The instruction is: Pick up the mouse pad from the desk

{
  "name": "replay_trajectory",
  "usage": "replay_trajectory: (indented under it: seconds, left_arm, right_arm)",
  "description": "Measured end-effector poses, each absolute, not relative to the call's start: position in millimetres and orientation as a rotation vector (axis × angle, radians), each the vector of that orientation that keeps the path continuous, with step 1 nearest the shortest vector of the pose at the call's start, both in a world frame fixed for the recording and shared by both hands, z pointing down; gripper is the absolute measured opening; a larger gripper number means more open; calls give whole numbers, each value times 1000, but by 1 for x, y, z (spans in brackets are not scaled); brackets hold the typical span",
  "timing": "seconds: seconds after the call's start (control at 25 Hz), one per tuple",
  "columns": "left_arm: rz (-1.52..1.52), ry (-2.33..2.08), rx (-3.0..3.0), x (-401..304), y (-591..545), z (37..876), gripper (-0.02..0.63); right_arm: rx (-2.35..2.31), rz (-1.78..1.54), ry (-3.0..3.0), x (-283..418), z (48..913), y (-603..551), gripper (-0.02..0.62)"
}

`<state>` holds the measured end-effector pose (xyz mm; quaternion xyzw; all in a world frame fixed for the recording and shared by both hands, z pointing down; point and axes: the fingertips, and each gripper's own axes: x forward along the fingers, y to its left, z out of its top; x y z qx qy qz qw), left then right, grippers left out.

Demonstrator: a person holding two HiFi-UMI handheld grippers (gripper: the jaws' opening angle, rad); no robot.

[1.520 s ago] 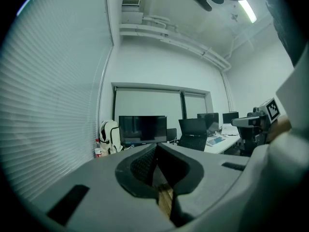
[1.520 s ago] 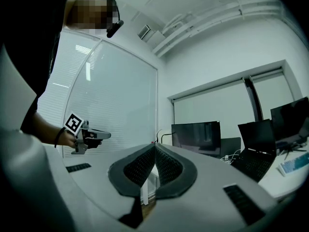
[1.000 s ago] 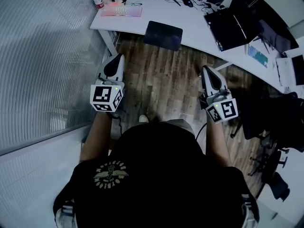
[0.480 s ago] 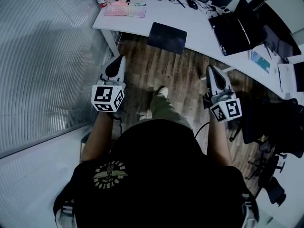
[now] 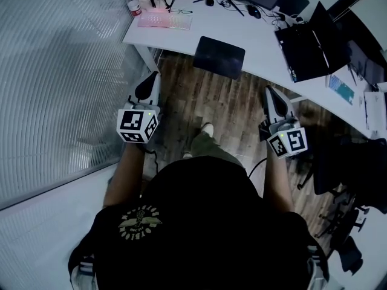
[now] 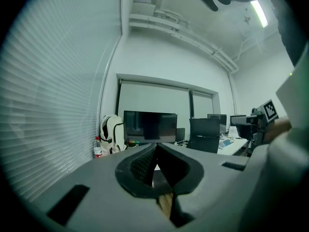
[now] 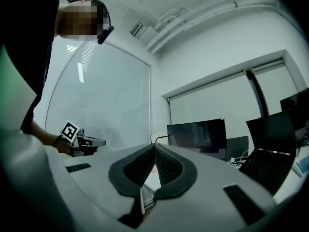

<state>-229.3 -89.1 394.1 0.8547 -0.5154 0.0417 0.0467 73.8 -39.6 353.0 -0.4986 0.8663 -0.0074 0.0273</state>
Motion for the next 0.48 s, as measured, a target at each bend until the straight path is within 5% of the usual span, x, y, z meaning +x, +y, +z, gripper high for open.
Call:
replay_trajectory:
  seconds: [0.48]
  left_arm:
    - [139, -1553, 2616, -205, -178, 399, 8]
  right_arm:
    - [-1539, -74, 2715, 94, 386, -117, 0]
